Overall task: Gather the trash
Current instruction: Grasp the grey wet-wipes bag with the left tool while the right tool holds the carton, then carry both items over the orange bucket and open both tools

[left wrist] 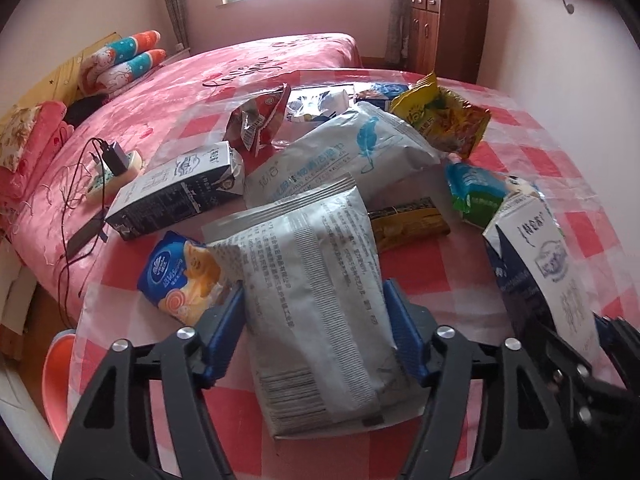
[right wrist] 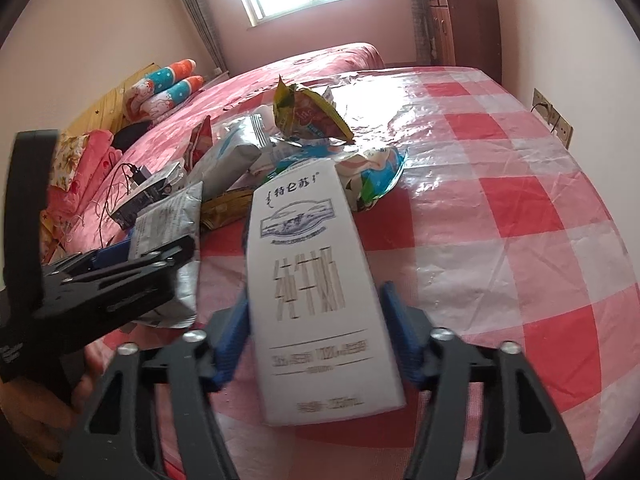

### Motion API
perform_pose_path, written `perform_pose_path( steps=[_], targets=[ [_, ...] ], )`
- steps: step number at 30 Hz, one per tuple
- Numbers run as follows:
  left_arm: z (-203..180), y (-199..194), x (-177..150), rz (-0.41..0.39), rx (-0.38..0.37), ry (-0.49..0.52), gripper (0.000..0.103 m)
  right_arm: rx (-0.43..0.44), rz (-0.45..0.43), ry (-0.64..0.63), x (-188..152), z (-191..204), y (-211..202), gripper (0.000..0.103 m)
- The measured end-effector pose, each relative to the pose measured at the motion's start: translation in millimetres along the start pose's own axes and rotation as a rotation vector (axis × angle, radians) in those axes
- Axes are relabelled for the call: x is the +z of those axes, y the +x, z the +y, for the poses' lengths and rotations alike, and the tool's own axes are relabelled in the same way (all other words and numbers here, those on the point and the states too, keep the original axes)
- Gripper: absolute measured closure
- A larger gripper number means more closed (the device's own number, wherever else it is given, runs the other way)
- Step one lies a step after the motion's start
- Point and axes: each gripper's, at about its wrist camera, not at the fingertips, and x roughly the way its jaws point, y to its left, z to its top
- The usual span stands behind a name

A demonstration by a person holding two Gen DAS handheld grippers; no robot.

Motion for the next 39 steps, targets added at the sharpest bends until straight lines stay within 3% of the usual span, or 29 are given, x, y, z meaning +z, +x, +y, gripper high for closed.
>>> perform_pose_path(
  steps=[9, 17, 22, 27, 33, 39],
  targets=[
    [31.6, -27.8, -9.4, -0.05, -0.112, -0.037, 0.037, -0.012, -0.064, -0.037, -3.1, 10.9, -12.7, 0.044],
    [87.9, -66.3, -20.5, -0.122, -0.139, -0.091, 0.037, 0.079, -0.075, 0.0, 8.7, 38.6, -28.5, 0.048],
    [140.1, -86.2, -36.9, -0.152, -0.089, -0.152, 0.037, 0.189, -0.061, -0.083, 18.7, 99.1, -32.1, 0.048],
    [203.7, -96.7, -66.1, -0.145, 0.009, -0.227, 0.037, 0.331, -0.009, -0.206, 18.7, 180.5, -24.4, 0.048],
    [275.2, -88.4, -113.7, -0.069, 0.122, -0.323, 0.037, 0.478, 0.109, -0.356, 1.3, 277.8, -3.6, 0.048],
    [327.8, -59.5, -157.0, 0.029, 0.162, -0.438, 0.035, 0.534, 0.23, -0.508, -30.9, 357.1, 31.0, 0.048]
  ],
)
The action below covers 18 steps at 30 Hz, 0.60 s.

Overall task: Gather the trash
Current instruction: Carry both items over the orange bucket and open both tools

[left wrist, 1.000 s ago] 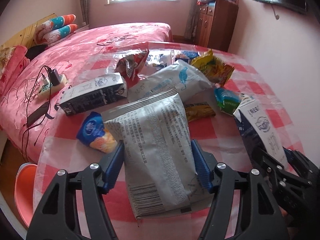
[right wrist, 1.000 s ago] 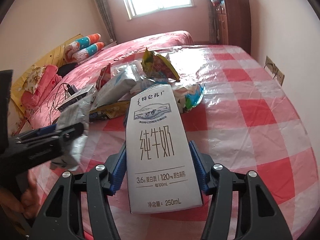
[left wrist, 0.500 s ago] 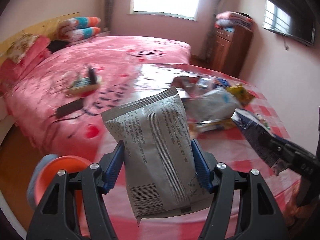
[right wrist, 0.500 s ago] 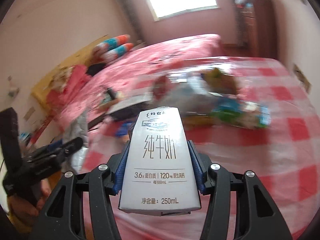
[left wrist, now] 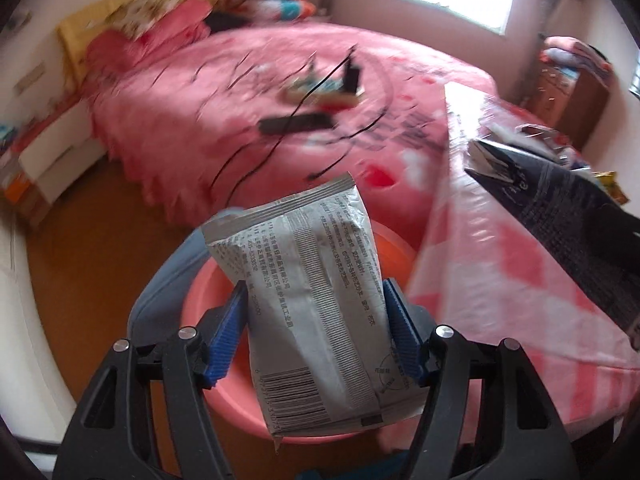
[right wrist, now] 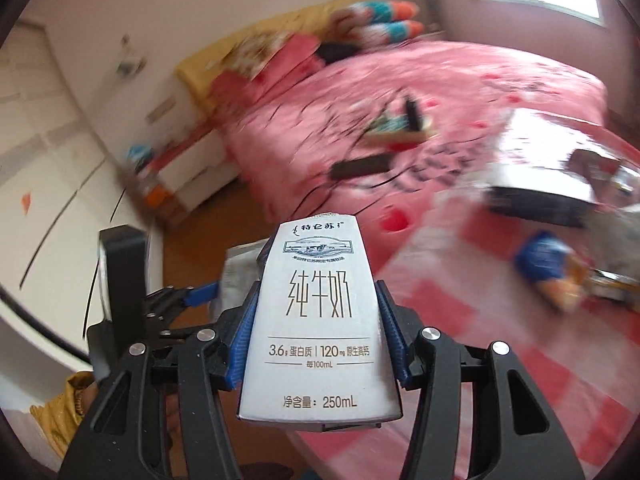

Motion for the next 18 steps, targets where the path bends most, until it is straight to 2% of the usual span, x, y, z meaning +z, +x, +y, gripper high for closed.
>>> perform_pose_path(
  steps=[1, 2, 3, 4, 6, 7, 9, 14, 18],
  targets=[
    [9.9, 8.4, -3.4, 0.015, 0.002, -0.027, 0.034, 0.005, 0.026, -0.012, 0.7, 3.4, 12.1, 0.039],
    [18.1, 14.8, -6.3, 0.022, 0.007, -0.047, 0.032, -0.002, 0.051, -0.016, 1.5, 5.6, 25.2, 0.023],
    [23.6, 18.4, -8.6, 0.026, 0.015, -0.061, 0.029, -0.009, 0.053, -0.006, 1.1, 5.0, 28.6, 0.019],
    [29.4, 21.8, -11.0, 0.029, 0.031, -0.079, 0.021, 0.0, 0.048, 0.016, -0.3, 2.4, 30.5, 0.018],
    [43.4, 26.2, -14.3, 0.023, 0.067, -0.105, 0.02, 0.024, 0.029, 0.067, -2.5, -8.5, 27.2, 0.017],
    [46.9, 24.9, -15.9, 0.015, 0.065, -0.107, 0.019, 0.01, 0.019, 0.079, -2.3, -12.4, 25.5, 0.013],
    [55.9, 22.3, -17.4, -0.016, 0.065, -0.112, 0.019, -0.037, -0.025, 0.096, -6.2, -21.4, 13.1, 0.013],
    [53.4, 6.3, -20.5, -0.171, 0.028, -0.103, 0.015, -0.115, -0.123, 0.132, -20.2, -43.8, -14.4, 0.013],
    [37.1, -6.4, -19.7, -0.271, -0.013, -0.071, 0.015, -0.124, -0.19, 0.151, -29.4, -57.3, -28.4, 0.013]
  ],
)
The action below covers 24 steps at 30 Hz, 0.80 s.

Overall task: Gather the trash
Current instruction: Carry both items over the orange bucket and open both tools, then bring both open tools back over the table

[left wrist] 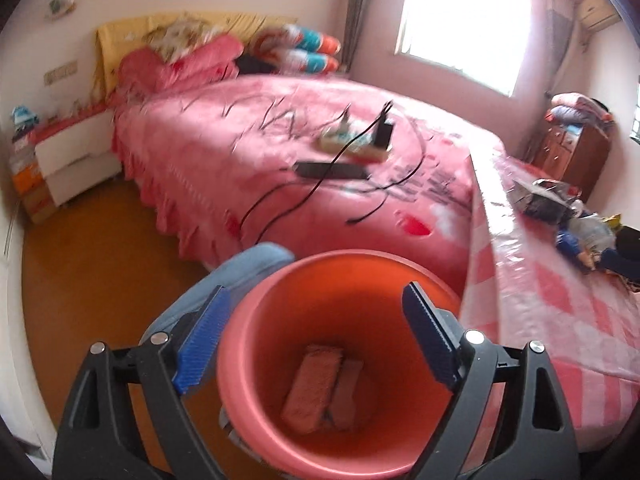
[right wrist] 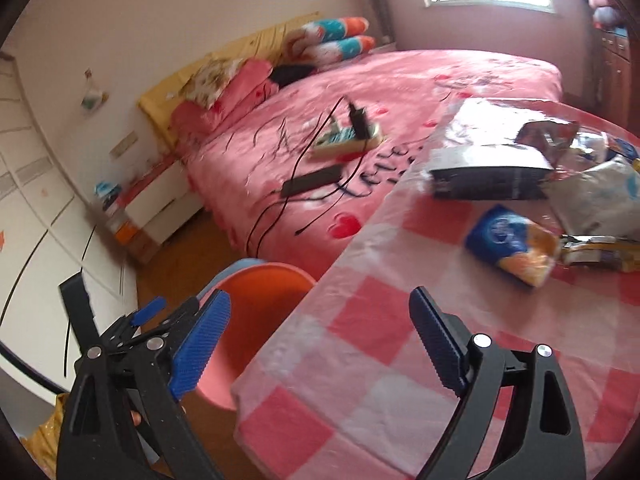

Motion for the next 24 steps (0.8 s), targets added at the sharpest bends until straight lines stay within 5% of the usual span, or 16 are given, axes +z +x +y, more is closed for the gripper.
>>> perform_pose_path(
  steps=[5, 9, 17, 24],
  targets=[
    [-17.1, -8.6, 9.2, 0.001, -0.085, -0.001, 0.015, 0.016, -0.128, -0.039, -4.7, -7.1, -24.3, 0.006],
    [-35.5, -16.0, 16.4, 0.012, -0.074, 0.037, 0.015, 0.017, -0.179, -0.074, -6.3, -10.1, -37.8, 0.005],
    [-73.2, -14.1, 17.1, 0.104, -0.038, 0.121, 0.015, 0.007, -0.205, -0.047, -13.1, -39.0, -59.1, 0.005],
    [-107.2, -23.8, 15.0, 0.101, -0.114, 0.177, 0.015, -0.021, -0.215, 0.049, -18.3, -71.9, -77.2, 0.005]
  ],
)
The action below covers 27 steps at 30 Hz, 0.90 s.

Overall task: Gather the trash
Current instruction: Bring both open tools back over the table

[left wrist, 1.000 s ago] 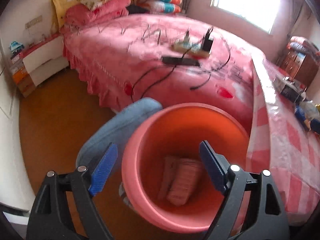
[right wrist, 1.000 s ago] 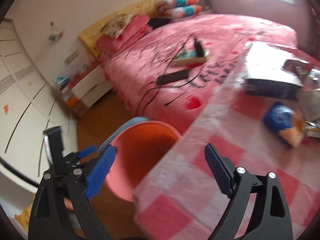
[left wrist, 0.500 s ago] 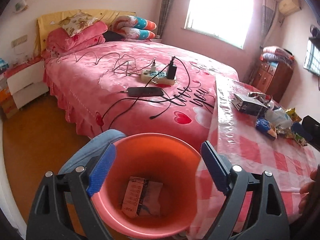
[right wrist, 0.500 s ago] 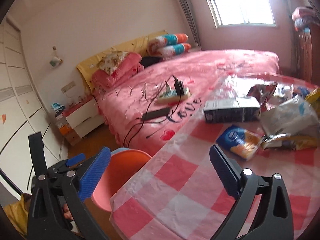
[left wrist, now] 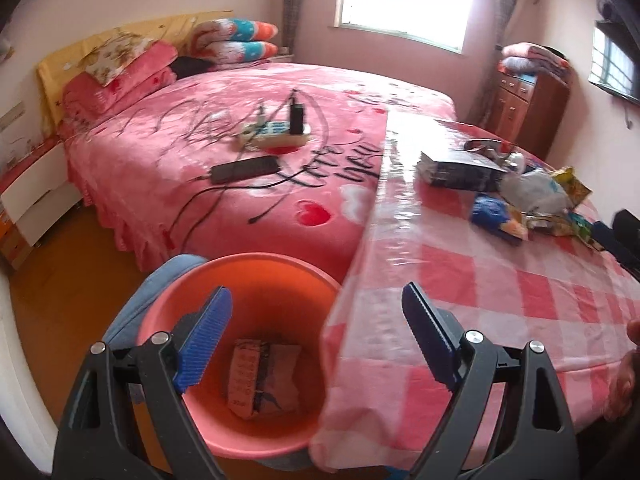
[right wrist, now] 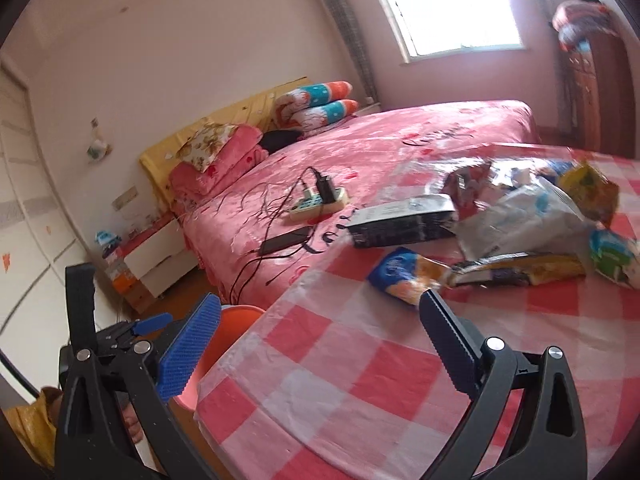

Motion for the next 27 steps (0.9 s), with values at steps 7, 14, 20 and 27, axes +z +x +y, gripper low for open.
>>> perform_pose_path(
  steps=[7, 14, 20, 27],
  targets=[
    [-30.6, -1.9, 6.7, 0.0, -0.053, 0.033, 0.015, -0.058, -0.003, 0.052, -0.3, -31.3, -12.2, 0.005],
    [-64.3, 1.9, 10.5, 0.032, -0.087, 0.077, 0.015, -0.128, -0.046, 0.122, 1.6, -70.6, -32.2, 0.005],
    [-98.0, 5.0, 17.0, 0.043, -0.116, 0.136, 0.015, -0.218, -0.083, 0.179, 6.6, -106.2, -54.0, 0.005],
    [-147.0, 13.3, 26.9, 0.068, -0.191, 0.223, 0.015, -0.293, -0.106, 0.312, 10.4, -159.7, -74.2, 0.005]
  ],
)
